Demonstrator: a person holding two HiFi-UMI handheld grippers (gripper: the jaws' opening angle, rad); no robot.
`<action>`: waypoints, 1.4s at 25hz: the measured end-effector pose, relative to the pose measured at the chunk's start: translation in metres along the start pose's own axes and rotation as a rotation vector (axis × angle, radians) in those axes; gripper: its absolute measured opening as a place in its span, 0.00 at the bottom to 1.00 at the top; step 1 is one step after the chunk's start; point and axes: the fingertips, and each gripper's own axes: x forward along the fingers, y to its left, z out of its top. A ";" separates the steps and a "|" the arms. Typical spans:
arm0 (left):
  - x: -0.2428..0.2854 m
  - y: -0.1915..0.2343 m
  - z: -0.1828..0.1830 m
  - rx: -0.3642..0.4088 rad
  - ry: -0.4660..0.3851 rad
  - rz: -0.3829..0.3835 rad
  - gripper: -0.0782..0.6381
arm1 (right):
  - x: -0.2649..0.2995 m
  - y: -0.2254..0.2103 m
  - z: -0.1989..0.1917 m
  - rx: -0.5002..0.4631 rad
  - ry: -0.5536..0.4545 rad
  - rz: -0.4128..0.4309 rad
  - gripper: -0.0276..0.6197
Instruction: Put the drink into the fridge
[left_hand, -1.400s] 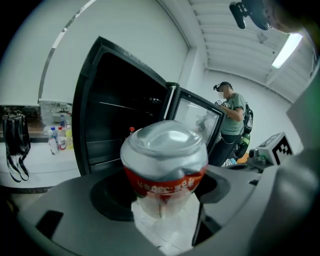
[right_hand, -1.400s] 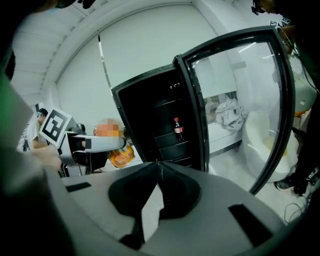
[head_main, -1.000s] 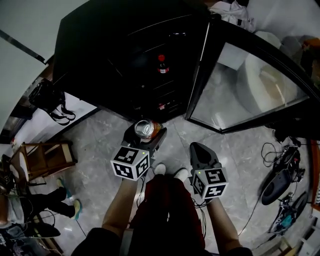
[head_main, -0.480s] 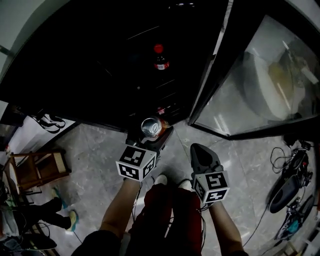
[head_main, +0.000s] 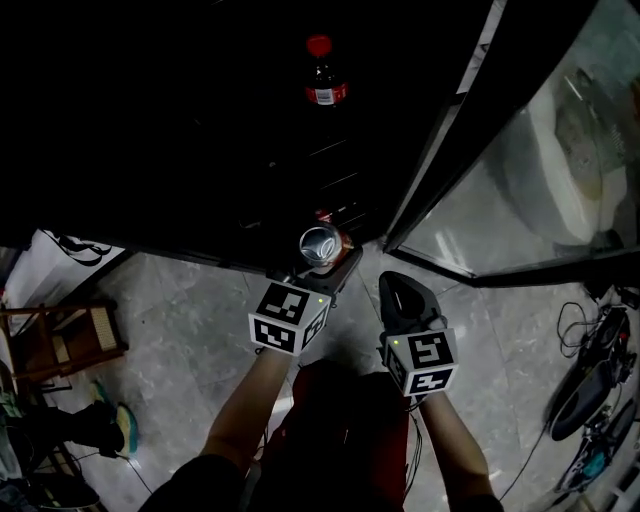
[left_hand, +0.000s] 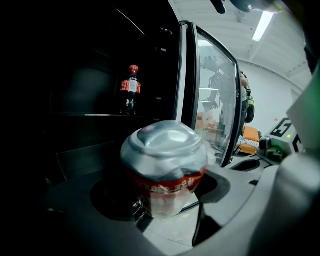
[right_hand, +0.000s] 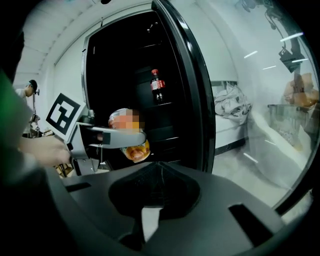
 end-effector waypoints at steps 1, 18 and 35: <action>0.006 0.002 -0.008 0.006 0.001 0.001 0.59 | 0.007 -0.003 -0.006 -0.002 -0.004 -0.003 0.07; 0.092 0.038 -0.106 0.052 0.012 0.054 0.59 | 0.100 -0.035 -0.065 -0.087 -0.066 0.048 0.07; 0.142 0.076 -0.130 0.104 0.011 0.074 0.59 | 0.149 -0.048 -0.106 -0.133 -0.036 0.041 0.07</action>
